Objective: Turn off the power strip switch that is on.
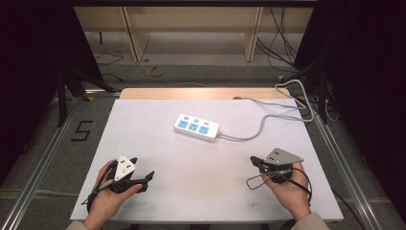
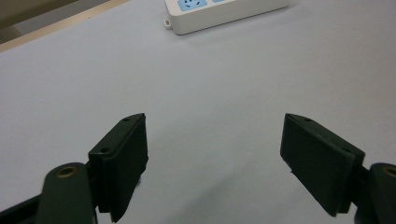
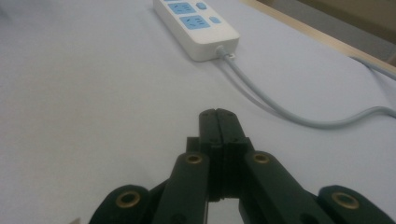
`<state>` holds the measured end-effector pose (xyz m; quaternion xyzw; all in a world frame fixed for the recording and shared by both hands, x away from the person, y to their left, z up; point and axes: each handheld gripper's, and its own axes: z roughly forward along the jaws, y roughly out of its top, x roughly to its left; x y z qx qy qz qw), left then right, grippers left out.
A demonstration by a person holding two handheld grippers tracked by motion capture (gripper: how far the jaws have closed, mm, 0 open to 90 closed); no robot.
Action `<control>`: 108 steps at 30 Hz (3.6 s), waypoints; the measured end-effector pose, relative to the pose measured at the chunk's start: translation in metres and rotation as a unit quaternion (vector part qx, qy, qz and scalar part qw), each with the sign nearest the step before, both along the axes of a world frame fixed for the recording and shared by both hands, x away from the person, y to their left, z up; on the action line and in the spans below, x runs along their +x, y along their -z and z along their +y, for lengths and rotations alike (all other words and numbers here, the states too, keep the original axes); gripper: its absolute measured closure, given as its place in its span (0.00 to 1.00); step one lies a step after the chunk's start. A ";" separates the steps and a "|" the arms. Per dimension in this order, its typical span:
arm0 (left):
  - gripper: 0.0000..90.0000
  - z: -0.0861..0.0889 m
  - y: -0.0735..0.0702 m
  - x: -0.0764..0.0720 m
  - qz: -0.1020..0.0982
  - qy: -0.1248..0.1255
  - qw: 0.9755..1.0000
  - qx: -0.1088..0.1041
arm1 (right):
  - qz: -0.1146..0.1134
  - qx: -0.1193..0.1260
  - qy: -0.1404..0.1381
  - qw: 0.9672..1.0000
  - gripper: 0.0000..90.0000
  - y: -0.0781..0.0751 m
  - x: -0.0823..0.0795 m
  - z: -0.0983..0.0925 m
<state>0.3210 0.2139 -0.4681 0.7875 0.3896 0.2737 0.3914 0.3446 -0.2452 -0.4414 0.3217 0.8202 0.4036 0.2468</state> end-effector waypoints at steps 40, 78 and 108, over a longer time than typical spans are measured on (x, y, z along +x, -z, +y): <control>0.26 0.000 0.002 0.001 0.007 -0.003 1.000 0.000 | 0.026 -0.028 -0.002 0.999 1.00 -0.022 0.041 0.021; 0.26 -0.001 0.003 0.002 0.011 -0.001 1.000 0.000 | 0.050 -0.042 -0.003 0.998 1.00 -0.038 0.081 0.047; 0.26 -0.004 0.003 0.002 0.013 0.003 1.000 0.000 | 0.073 -0.049 -0.003 0.996 1.00 -0.034 0.118 0.070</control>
